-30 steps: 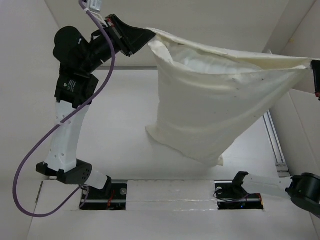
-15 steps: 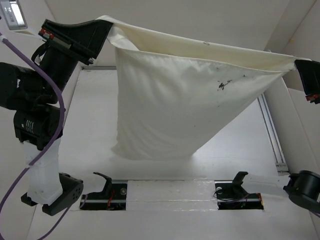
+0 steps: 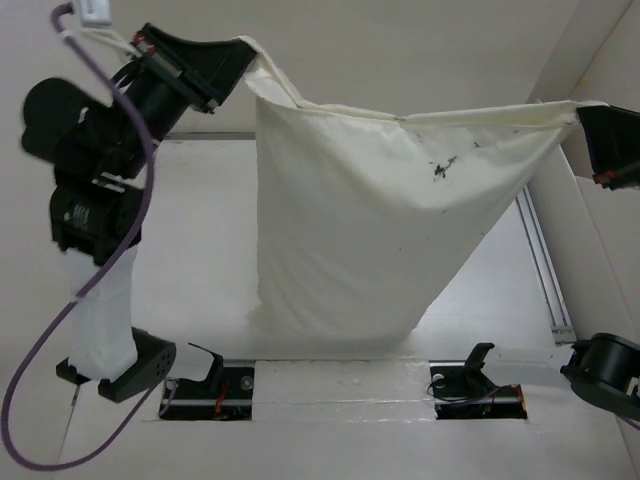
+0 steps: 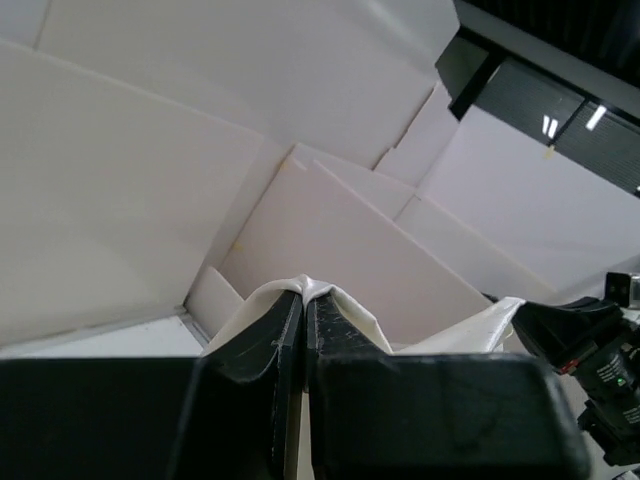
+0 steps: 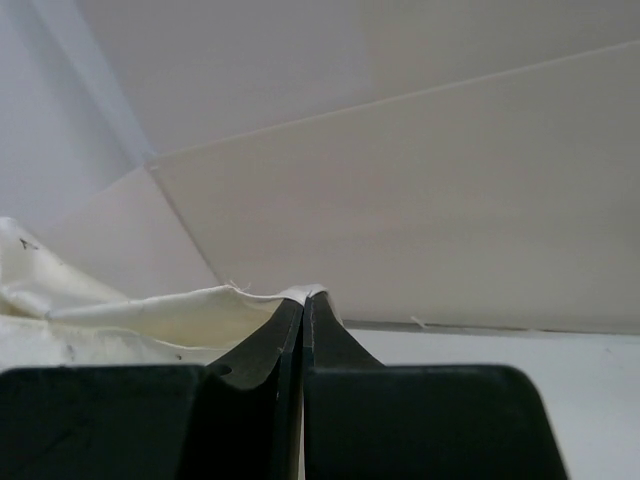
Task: Put the pillow into the pillowcase
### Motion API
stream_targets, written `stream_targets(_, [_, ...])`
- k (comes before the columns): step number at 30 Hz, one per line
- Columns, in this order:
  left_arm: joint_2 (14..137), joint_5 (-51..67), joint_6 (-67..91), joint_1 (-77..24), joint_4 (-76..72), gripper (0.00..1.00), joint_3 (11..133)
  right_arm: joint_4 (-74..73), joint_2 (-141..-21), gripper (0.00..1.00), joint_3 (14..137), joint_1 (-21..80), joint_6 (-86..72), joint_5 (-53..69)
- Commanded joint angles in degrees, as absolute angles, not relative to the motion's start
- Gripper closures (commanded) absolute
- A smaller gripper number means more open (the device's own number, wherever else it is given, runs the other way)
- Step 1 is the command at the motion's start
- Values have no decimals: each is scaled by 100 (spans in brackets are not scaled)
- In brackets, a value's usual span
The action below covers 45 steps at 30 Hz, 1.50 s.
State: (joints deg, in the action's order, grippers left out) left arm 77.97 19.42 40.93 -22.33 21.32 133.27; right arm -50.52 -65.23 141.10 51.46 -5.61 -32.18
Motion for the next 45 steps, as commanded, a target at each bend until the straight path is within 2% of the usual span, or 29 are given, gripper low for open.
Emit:
stream_targets(1, [8752,2451,4412,-2180,1969,100,13341,-4675,-7187,100,14247,5168,-168,-4130])
stream_targets(3, [8912,2549,4474,-2180,1917,100,13446,-4790,-7251,100,14335,5168,-167,-4244])
stream_targets(6, [8912,1858,4194,-2180,2231,100,13806,-4703,-6971,100,14178,5168,-167,-4298])
stream_targets(8, [8545,1339,3983,-2180,2512,100,13983,-4571,-6542,100,13748,5168,-219,-4350])
stream_targets(11, [7642,415,3587,-2180,2365,100,13361,-4570,-6224,100,13526,5168,-307,-4351])
stream_targets(13, [7358,90,3246,-2180,2547,100,13428,-4570,-5829,100,13386,5168,-421,-4298])
stream_targets(17, [7356,281,2997,-2180,3119,100,14097,-4746,-5652,100,13464,5168,-501,-3921])
stream_targets(22, [6742,615,2944,-2180,2760,100,13149,-4878,-5712,100,13518,5168,-624,-3419])
stream_targets(33, [7066,449,2690,-2180,2865,100,13684,-4808,-5967,100,13815,5168,-440,-3507])
stream_targets(36, [7128,579,2689,-2180,2865,100,13685,-4808,-6099,100,14089,5168,-439,-3140])
stream_targets(41, [6900,809,2742,-2180,2514,100,12956,-4808,-6292,100,13835,5168,-439,-2944])
stream_targets(45, [7145,800,2742,-2180,2584,100,12885,-4808,-6828,100,13834,5168,-361,-3102])
